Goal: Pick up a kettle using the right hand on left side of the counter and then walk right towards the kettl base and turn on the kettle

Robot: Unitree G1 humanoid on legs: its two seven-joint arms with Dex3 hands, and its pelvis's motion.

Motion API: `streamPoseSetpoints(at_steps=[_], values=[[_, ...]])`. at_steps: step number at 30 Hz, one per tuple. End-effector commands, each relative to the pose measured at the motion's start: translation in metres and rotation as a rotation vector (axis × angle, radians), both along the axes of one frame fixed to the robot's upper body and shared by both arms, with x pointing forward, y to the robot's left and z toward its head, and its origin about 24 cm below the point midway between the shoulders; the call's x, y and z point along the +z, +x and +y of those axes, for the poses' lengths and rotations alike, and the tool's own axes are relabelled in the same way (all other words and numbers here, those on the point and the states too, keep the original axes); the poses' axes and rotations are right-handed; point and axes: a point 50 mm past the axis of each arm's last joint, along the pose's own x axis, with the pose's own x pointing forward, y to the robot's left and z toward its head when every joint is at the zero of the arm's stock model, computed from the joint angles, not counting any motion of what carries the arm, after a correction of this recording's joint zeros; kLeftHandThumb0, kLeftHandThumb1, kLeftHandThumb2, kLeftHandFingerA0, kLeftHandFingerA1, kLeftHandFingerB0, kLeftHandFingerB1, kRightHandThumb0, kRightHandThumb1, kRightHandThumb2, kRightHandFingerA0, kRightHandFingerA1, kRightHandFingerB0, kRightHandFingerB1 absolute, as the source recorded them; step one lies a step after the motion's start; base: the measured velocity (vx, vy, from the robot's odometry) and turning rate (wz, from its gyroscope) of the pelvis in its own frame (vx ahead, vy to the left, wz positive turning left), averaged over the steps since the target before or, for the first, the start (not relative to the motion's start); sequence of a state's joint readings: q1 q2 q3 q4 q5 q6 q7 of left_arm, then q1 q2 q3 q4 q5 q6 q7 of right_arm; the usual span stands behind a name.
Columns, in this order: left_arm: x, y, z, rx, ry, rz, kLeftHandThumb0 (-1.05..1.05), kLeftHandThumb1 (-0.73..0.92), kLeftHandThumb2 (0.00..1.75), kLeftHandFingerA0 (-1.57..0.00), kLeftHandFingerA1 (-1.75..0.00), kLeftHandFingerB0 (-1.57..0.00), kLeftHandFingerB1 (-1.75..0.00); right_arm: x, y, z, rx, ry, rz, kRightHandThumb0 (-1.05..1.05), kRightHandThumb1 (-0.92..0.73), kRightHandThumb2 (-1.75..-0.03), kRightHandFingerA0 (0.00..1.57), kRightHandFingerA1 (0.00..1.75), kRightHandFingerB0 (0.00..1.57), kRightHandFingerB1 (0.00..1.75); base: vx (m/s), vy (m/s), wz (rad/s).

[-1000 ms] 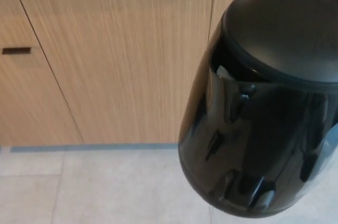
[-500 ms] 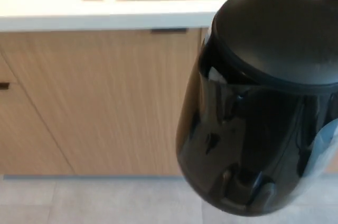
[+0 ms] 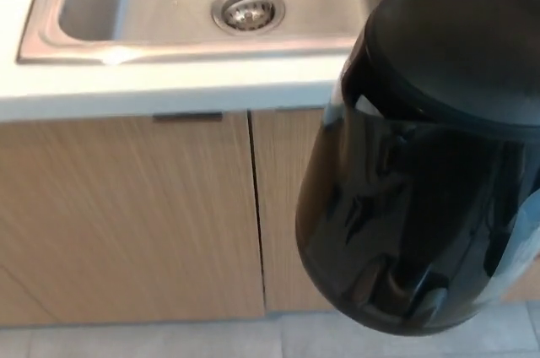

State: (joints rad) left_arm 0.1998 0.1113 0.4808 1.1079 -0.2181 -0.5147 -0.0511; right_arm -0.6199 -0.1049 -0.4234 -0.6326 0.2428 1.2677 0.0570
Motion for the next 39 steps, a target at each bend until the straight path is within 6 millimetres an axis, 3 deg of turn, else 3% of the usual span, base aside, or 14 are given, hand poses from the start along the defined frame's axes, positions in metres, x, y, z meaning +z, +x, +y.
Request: streamPoseSetpoints(at_steps=[1, 16, 39], values=[[0.006, -0.004, 0.007, 0.016, 0.053, -0.026, 0.15, 0.61, 0.98, -0.95, -0.85, -0.93, -0.83, 0.014, 0.000, 0.001, 0.020, -0.010, -0.093, -0.18, -0.44, -1.36, 1.02, 1.75, 0.76, 1.63, 0.50, 0.196, 0.05], [0.006, -0.008, 0.008, 0.034, 0.046, -0.031, 0.13, 0.63, 0.94, -0.96, -0.85, -0.93, -0.82, 0.017, 0.000, -0.003, 0.007, 0.012, -0.101, -0.19, -0.40, -1.43, 1.06, 1.75, 0.76, 1.63, 0.45, 0.142, 0.05], [0.006, -0.011, 0.010, 0.064, 0.041, -0.031, 0.12, 0.63, 0.94, -0.93, -0.84, -0.90, -0.80, 0.024, 0.000, -0.022, -0.059, 0.023, -0.133, -0.18, -0.45, -1.38, 1.05, 1.75, 0.76, 1.65, -0.04, -0.004, 0.05]])
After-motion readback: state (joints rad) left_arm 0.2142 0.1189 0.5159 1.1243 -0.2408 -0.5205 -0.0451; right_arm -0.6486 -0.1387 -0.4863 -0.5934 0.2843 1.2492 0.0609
